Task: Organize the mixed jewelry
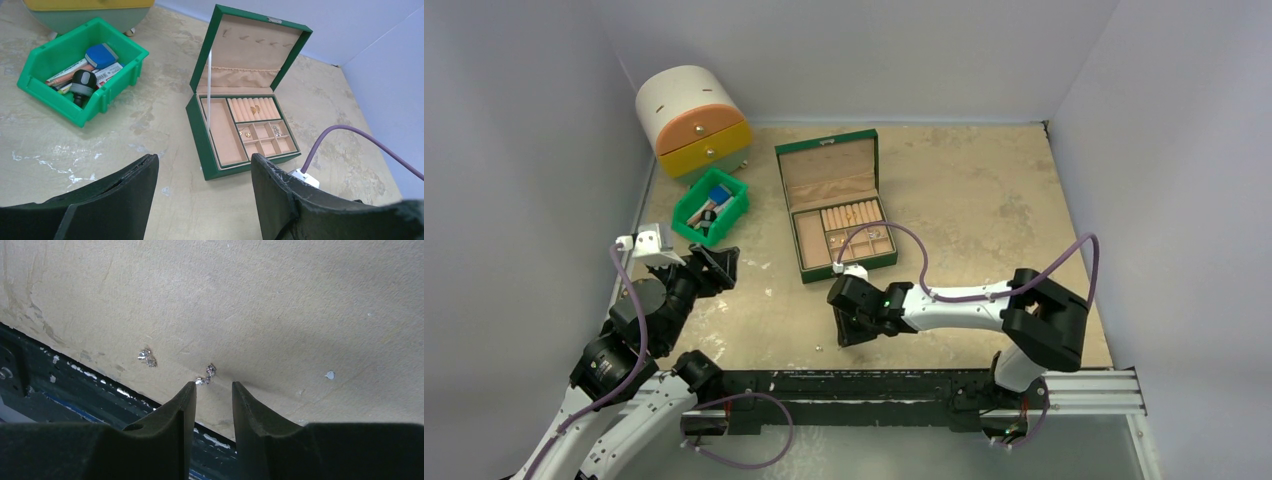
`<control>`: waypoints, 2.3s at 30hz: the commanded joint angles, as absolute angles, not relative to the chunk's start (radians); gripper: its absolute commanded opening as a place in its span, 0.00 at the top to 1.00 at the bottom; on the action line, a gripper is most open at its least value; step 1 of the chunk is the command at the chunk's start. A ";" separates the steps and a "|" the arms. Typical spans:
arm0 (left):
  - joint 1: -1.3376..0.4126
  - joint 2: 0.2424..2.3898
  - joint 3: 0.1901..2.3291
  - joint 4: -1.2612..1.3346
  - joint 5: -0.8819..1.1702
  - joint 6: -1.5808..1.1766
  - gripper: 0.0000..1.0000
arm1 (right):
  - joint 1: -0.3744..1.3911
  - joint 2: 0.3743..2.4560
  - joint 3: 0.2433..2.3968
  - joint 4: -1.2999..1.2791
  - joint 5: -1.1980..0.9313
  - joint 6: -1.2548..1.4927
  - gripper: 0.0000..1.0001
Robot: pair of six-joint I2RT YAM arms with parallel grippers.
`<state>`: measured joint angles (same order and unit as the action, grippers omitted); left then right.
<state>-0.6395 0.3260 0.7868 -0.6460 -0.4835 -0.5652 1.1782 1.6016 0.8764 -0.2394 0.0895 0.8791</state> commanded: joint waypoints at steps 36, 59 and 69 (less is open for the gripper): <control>-0.632 0.322 0.783 -0.606 -0.487 -0.573 0.33 | 1.183 1.650 0.914 -0.194 0.104 0.907 1.00; -0.633 0.325 0.781 -0.607 -0.490 -0.576 0.32 | 1.152 1.404 1.048 -0.355 0.388 0.789 1.00; -0.633 0.341 0.785 -0.609 -0.492 -0.579 0.33 | 1.004 1.400 1.126 -0.321 0.385 0.643 1.00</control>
<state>-0.6369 0.3412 0.7868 -0.6460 -0.4843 -0.5652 1.0500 1.4052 1.0542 -0.3225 0.3489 0.7364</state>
